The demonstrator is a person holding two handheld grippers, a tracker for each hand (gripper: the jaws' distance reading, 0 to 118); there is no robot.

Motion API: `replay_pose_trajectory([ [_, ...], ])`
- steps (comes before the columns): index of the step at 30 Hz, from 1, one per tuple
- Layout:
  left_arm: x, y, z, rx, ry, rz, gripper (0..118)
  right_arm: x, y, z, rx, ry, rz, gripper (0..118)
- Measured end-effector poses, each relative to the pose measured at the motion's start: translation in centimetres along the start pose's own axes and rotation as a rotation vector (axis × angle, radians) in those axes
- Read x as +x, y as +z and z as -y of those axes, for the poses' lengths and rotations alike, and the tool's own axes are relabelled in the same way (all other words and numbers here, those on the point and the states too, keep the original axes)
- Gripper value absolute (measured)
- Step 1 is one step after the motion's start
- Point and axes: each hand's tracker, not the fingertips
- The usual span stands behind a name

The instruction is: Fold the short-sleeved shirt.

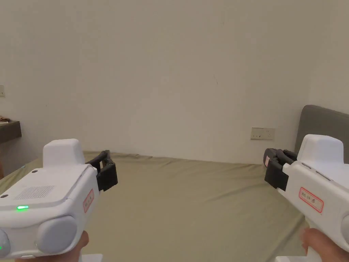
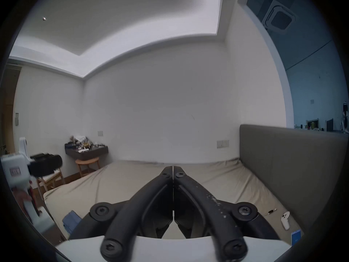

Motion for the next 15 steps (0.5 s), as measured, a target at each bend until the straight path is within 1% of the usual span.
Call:
replay_pose_trajectory([
  [1,0.9,0.5,-0.3,0.003,-0.016,0.002,22,0.1,0.9,-0.6,0.009,0.005,0.006,1],
  [2,1.5,0.8,-0.6,0.001,-0.037,-0.005,12,0.1,1.7,-1.0,0.035,0.014,0.032,1],
  [3,2.5,1.2,-0.9,0.016,-0.049,-0.012,0,0.1,2.4,-1.3,0.046,0.049,0.042,1],
  [5,3.0,1.4,-1.5,0.043,-0.071,0.001,0,0.7,3.1,-1.3,0.059,0.063,0.05,1],
  [6,3.1,1.3,-2.0,0.029,-0.076,0.011,0,0.9,3.3,-1.3,0.052,0.065,0.05,1],
  [8,3.5,1.6,-2.6,0.015,-0.08,0.067,0,1.3,3.8,-1.4,0.049,0.05,0.039,1],
  [10,3.9,1.7,-2.8,0.022,-0.101,0.058,0,1.5,4.2,-1.4,0.053,0.041,0.047,1],
  [15,4.3,2.4,-3.5,0.022,-0.124,0.071,0,1.6,4.6,-1.4,0.054,0.048,0.047,1],
])
